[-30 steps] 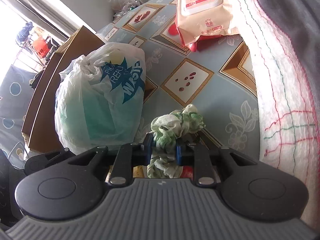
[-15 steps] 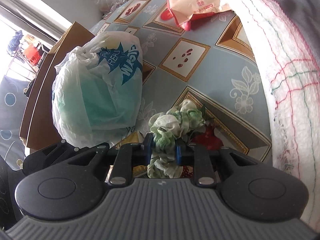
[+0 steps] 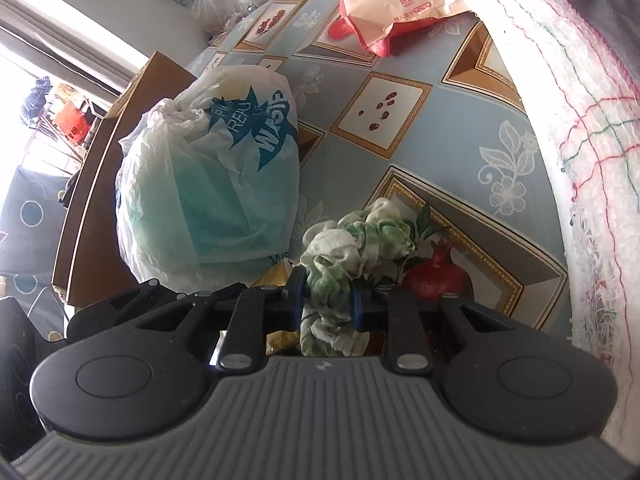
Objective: Organize soft objects
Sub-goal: 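Carry the scrunchie with the right tool while the left tool carries the gold packet into the box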
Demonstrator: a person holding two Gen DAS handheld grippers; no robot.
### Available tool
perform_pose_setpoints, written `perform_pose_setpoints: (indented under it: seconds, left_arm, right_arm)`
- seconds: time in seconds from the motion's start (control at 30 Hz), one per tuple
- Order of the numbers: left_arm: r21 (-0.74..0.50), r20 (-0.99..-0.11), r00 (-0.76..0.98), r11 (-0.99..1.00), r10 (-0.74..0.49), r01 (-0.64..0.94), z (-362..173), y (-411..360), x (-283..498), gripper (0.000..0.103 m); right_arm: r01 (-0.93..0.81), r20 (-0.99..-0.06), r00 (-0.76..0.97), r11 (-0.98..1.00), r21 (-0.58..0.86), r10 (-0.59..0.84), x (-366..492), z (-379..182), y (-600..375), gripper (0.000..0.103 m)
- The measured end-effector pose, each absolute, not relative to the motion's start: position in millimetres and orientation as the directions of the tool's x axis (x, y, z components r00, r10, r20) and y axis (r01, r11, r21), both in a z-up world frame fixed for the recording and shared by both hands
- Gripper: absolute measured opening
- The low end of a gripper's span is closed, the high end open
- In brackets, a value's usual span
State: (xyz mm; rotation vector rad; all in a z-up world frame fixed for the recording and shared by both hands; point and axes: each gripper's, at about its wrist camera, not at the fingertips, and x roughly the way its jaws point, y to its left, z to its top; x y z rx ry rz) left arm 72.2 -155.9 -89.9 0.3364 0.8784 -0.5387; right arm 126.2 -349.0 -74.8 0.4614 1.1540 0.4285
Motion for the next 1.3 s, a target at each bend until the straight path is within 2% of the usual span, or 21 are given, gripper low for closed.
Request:
perform_pose_setpoints:
  seconds: [0.23, 0.5, 0.67, 0.83, 1.03, 1.3]
  left_arm:
    - [0.039, -0.745, 0.570, 0.830, -0.346, 0.556, -57.5, -139.3, 60.9, 0.059]
    - [0.020, -0.649, 0.667, 0.868, -0.366, 0.497, -3.9, -101.5, 43.1, 0.059]
    - [0.033, -0.595, 0.741, 0.912, -0.310, 0.408, 26.7, -60.2, 35.4, 0.059]
    - [0.049, -0.572, 0.796, 0.960, -0.199, 0.275, 50.6, -6.1, 34.7, 0.059]
    - [0.013, -0.605, 0.792, 0.994, -0.080, 0.110, 62.9, 68.4, 39.0, 0.059]
    - [-0.080, -0.732, 0.680, 0.996, -0.040, -0.027, 31.3, 144.2, 60.1, 0.059]
  right_arm:
    - [-0.121, -0.725, 0.406, 0.819, 0.562, 0.557, 112.5, -34.7, -345.2, 0.021]
    - [-0.243, -0.651, 0.474, 0.799, 0.550, 0.593, 101.0, 34.9, -316.8, 0.021]
    - [-0.357, -0.601, 0.463, 0.758, 0.546, 0.652, 111.5, 72.3, -268.0, 0.021]
    - [-0.476, -0.569, 0.392, 0.689, 0.547, 0.723, 134.1, 95.8, -196.0, 0.021]
    - [-0.577, -0.583, 0.252, 0.603, 0.550, 0.773, 166.3, 100.4, -94.6, 0.021]
    - [-0.591, -0.703, 0.067, 0.596, 0.544, 0.708, 199.8, 57.0, 7.6, 0.021]
